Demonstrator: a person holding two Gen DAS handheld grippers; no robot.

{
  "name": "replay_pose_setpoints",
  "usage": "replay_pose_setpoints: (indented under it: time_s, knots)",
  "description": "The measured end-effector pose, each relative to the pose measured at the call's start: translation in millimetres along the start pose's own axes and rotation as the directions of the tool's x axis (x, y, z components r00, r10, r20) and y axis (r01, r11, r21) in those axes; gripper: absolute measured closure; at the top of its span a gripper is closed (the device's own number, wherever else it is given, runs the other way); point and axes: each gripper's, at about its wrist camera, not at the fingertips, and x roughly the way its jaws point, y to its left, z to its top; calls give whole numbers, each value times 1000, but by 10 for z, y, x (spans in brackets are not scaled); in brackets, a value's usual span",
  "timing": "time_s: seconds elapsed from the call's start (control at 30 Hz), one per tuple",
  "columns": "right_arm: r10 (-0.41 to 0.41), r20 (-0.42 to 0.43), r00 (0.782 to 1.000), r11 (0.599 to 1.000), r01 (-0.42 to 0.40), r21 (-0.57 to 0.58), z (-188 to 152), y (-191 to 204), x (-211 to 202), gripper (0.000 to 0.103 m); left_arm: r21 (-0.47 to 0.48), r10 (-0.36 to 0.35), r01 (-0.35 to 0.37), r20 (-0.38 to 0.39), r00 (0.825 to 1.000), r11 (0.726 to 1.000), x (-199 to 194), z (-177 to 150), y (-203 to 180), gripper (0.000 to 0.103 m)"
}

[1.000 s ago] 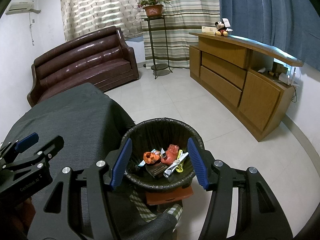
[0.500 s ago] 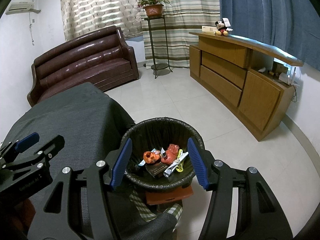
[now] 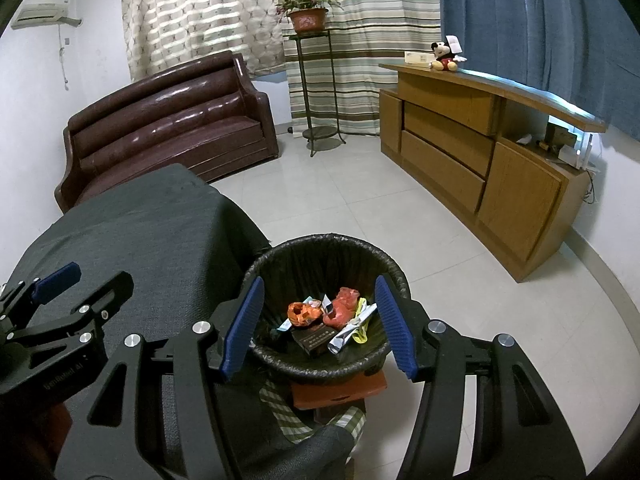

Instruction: Collect trash

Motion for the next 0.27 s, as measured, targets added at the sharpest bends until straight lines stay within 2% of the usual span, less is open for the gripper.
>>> replay_pose_setpoints:
  time_s: [0.27]
  knots:
    - [-1, -2, 1000, 1000, 1, -1, -10, 3, 4, 47, -41, 1, -2, -25, 1000, 999, 37, -15, 11, 22]
